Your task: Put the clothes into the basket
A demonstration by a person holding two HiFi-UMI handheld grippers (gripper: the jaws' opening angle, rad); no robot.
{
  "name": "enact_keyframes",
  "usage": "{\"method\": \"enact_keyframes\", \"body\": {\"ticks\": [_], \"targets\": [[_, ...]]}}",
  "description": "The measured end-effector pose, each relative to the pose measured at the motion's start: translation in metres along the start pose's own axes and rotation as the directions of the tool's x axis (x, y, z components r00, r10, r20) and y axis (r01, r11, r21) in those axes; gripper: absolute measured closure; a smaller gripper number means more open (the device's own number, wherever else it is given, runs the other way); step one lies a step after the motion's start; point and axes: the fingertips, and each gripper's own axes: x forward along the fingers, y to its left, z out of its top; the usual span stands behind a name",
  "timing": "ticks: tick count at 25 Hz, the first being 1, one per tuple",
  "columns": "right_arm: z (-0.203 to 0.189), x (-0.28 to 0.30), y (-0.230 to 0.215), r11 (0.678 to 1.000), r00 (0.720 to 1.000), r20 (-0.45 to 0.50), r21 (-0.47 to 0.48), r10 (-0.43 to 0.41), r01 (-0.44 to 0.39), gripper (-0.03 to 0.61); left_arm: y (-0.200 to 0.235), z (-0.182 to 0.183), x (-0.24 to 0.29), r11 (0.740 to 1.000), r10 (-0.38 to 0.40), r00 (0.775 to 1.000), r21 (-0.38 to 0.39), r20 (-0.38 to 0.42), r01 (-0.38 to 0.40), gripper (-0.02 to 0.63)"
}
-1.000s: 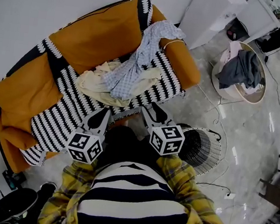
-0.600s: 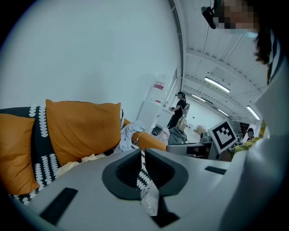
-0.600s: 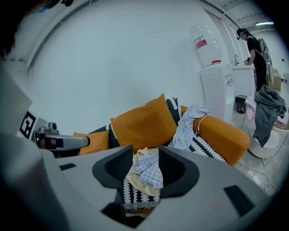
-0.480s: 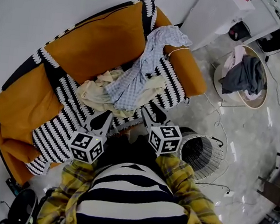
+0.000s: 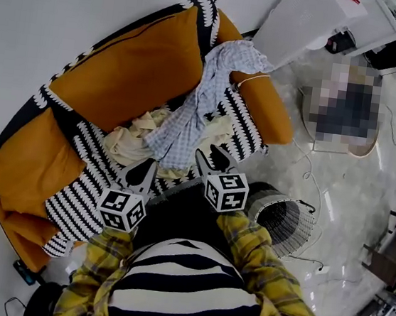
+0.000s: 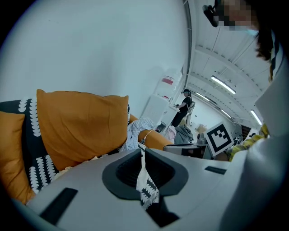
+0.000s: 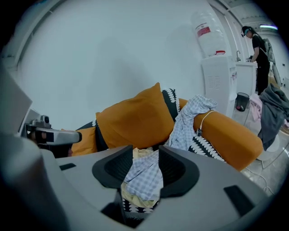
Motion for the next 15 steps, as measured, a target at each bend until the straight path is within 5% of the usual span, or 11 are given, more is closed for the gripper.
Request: {"method": "enact_keyframes", "body": {"ticks": [15], "targets": [[-0.009,0.134,-0.057,0.998,0.988,-0.147,-0.026,0.051,-0.056,0.393,0.046,0.006,0.097,0.997,0.080,0.993,0.006,-0.082,-0.080,0.578]]}}
